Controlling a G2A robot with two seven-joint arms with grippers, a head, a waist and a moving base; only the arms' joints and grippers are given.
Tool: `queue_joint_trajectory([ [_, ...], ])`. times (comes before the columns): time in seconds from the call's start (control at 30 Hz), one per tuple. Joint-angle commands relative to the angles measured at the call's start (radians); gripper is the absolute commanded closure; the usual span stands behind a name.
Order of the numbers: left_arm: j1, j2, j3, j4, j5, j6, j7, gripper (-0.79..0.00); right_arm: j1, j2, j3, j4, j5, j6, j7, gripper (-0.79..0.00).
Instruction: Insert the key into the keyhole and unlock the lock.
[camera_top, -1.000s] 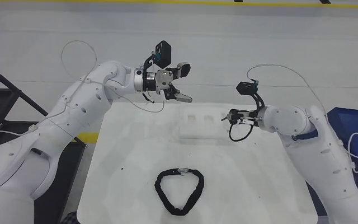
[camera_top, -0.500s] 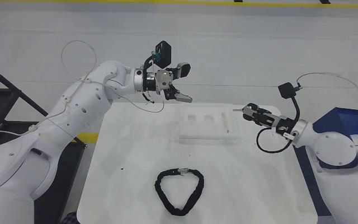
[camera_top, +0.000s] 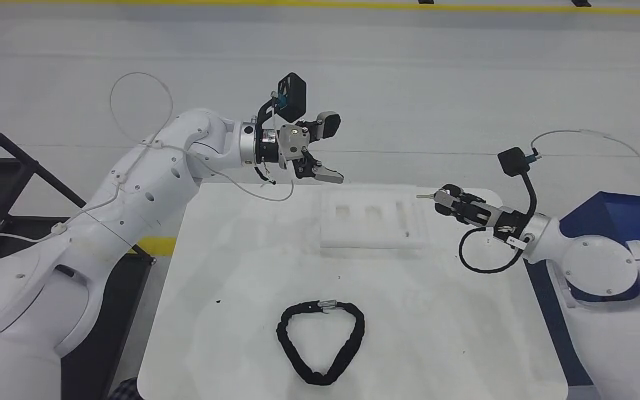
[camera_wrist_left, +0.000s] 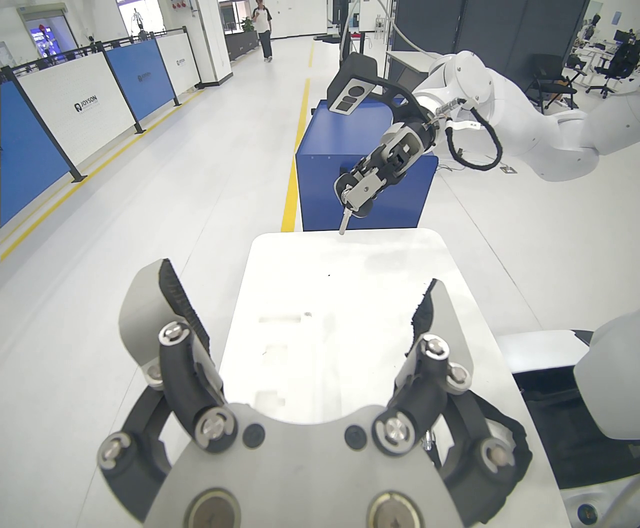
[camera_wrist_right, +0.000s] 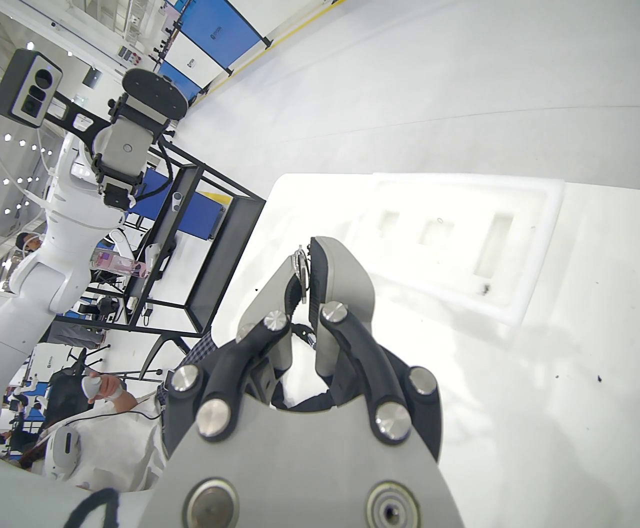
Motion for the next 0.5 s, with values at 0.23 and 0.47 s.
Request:
queue_joint_trajectory([
  [0.23, 0.048, 0.01, -0.022, -0.033, 0.046, 0.014, -0.039, -0.785, 0.0, 0.0, 0.0, 0.0, 0.0, 0.0, 0.0, 0.0],
  [0.47, 0.149, 0.015, -0.033, -0.036, 0.102, 0.0, -0.049, -0.785, 0.0, 0.0, 0.0, 0.0, 0.0, 0.0, 0.0, 0.0],
])
